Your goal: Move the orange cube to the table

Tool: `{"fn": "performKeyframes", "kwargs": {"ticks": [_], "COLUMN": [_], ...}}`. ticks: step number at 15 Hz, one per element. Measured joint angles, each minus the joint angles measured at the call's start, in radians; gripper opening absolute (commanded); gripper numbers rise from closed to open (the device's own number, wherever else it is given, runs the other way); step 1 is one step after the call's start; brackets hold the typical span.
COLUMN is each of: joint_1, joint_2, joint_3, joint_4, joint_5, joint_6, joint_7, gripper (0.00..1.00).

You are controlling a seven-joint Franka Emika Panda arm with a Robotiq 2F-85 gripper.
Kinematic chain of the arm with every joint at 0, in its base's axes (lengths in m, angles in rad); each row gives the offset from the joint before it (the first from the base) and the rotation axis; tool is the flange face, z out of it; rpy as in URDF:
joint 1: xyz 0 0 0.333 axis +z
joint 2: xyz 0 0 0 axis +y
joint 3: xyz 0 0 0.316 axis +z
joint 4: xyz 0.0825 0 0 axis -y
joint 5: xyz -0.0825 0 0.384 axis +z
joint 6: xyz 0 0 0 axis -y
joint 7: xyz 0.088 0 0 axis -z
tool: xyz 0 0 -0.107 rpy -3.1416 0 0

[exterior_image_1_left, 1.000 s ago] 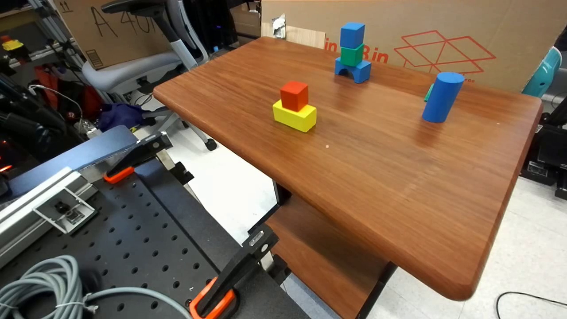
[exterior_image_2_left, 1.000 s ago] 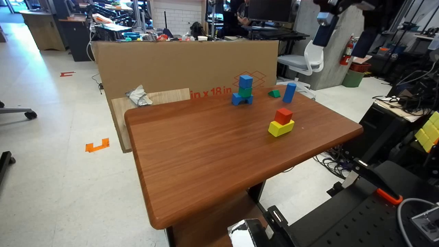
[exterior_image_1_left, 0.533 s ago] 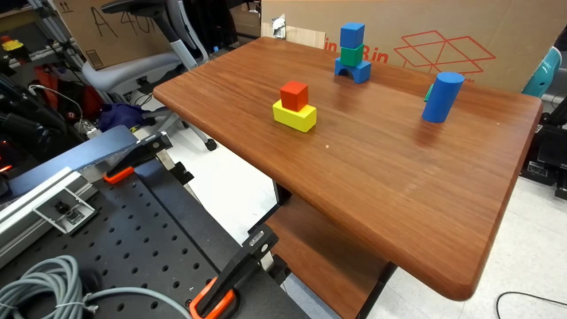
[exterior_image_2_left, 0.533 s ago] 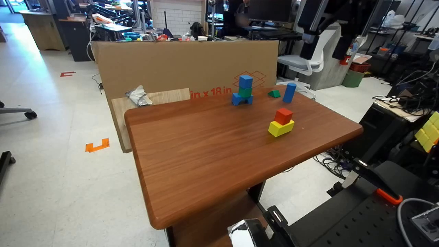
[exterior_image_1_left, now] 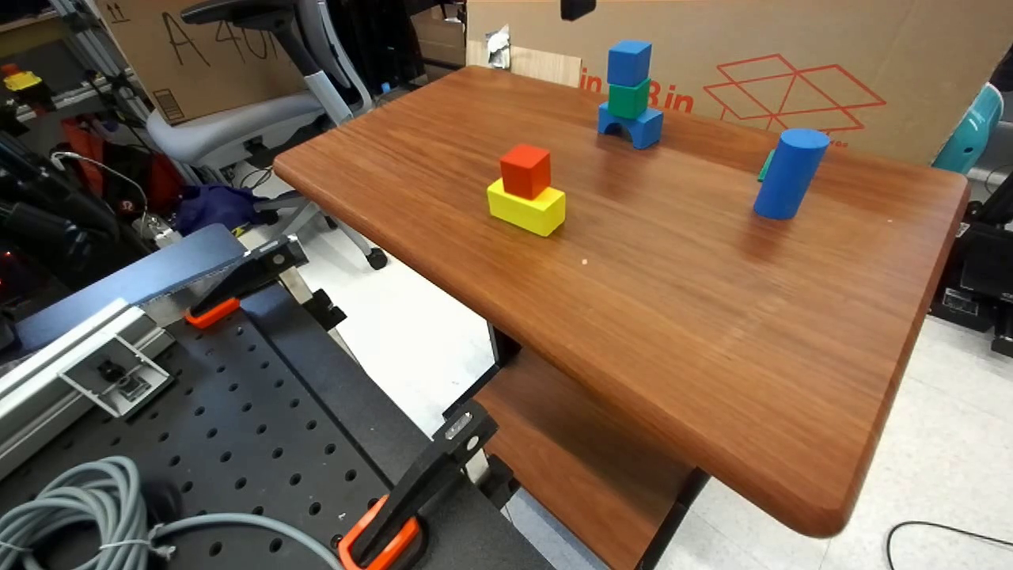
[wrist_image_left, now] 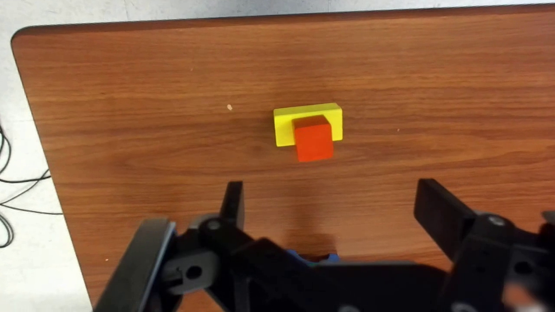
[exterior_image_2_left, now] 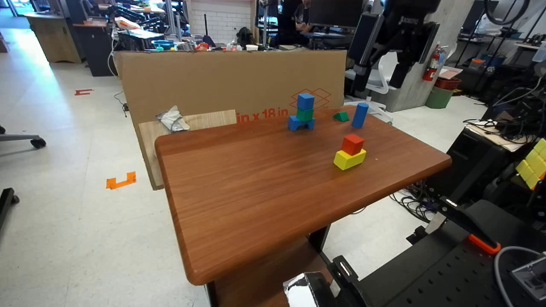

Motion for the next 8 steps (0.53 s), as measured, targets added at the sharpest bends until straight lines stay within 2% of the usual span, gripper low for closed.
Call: {"fn": "performKeyframes", "kwargs": {"ticks": [8], "joint_1": [-0.001], "joint_2": [0.097], "joint_3": [0.0], "joint_4": [0.038], "joint_5": [0.0], "joint_6": [0.031], "joint_7": [-0.015], "gripper": [1.0]}}
